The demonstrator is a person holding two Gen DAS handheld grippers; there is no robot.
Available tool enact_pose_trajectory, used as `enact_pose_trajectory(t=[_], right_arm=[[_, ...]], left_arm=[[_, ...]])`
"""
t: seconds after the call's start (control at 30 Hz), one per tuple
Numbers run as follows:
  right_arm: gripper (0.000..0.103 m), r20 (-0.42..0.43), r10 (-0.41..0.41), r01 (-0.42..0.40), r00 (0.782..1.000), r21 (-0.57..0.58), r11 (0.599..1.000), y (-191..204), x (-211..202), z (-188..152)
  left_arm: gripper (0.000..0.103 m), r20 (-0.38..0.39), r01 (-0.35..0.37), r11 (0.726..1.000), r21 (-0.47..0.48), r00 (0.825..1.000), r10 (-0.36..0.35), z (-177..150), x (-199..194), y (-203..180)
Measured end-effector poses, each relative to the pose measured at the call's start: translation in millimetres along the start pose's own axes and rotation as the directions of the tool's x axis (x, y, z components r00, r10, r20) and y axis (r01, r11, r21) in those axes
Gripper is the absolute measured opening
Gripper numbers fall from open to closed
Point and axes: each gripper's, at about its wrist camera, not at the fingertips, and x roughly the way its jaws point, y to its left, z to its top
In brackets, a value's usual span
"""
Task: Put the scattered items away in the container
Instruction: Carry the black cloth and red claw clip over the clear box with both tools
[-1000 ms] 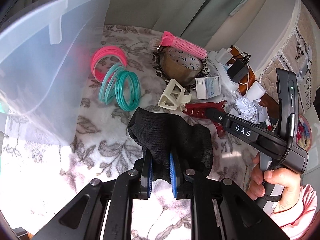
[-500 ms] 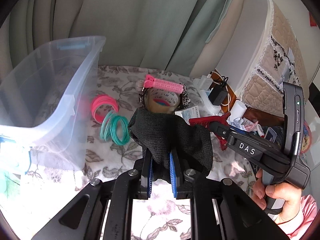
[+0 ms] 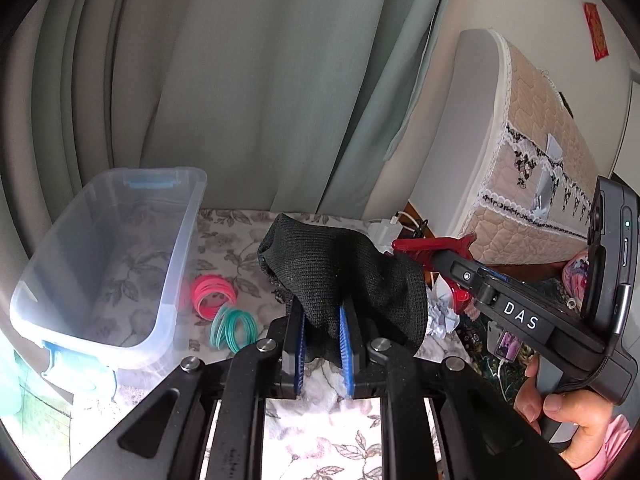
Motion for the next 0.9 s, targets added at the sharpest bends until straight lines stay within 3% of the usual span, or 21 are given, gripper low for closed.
enact_pose_trajectory(t=[0.43,0.63,0.9], right_arm=[[0.037,0.07,0.058,-0.051,0.996,-0.092,0.994,63.2,-22.7,15.3],[0.037,0.089,0.109,-0.096,0.99,-0.144,0.985,102.0,-24.2,27.1],[0.037,0.076,0.187,-0.167,0.979,-0.218,0.962,155.0,-13.9,26.5]], left_arm=[[0.015,0.129,-0.044,0.996,-0.079,0.99,0.054,10.1,-45.5,40.2],[0.015,0.186,-0.084,0.988,-0.127,0.977,0.107,14.6,-68.1,70.2],[0.015,0.207,-0.134,0.968,-0.214,0.962,0.179,8.5,-81.0,113.2]])
